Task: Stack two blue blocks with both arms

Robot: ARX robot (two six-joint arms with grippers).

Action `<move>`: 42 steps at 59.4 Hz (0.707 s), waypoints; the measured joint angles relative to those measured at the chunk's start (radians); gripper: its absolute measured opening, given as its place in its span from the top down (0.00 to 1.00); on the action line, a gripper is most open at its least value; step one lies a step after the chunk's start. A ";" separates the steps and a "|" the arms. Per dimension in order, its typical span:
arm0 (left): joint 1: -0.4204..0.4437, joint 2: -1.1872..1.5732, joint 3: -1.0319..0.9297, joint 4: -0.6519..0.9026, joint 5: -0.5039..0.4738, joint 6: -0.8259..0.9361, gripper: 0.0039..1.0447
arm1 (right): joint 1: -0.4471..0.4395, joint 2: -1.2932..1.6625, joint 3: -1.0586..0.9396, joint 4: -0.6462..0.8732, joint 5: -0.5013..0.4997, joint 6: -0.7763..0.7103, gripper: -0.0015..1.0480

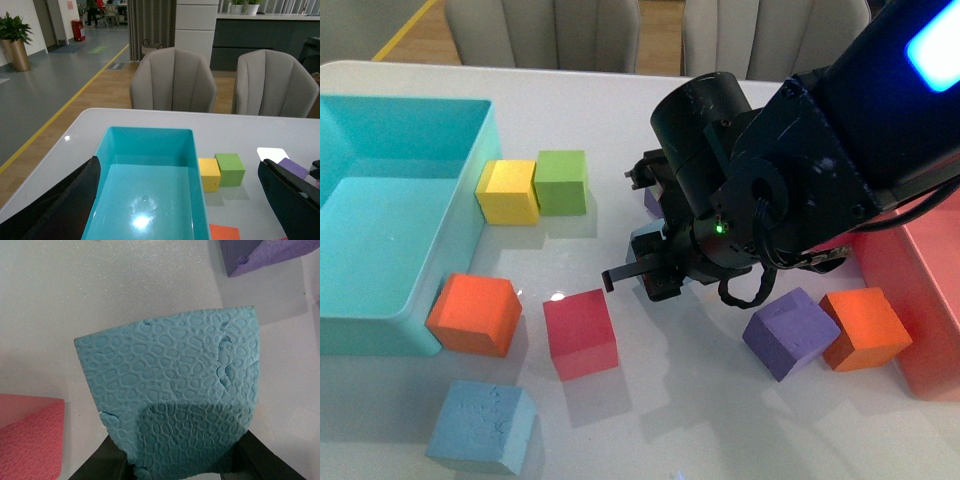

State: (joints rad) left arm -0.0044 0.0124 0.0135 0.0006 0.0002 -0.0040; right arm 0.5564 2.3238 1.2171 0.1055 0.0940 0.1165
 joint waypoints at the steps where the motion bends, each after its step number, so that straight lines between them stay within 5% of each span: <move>1: 0.000 0.000 0.000 0.000 0.000 0.000 0.08 | 0.000 0.005 0.004 -0.002 0.000 0.000 0.69; 21: 0.000 0.000 0.000 0.000 0.000 0.000 0.08 | -0.004 0.029 0.014 0.000 0.003 -0.001 0.68; 42: 0.000 0.000 0.000 0.000 0.000 0.000 0.08 | -0.008 0.014 -0.024 0.032 0.015 0.000 0.14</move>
State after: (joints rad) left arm -0.0044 0.0124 0.0135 0.0006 0.0002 -0.0040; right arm 0.5488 2.3375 1.1927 0.1375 0.1093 0.1165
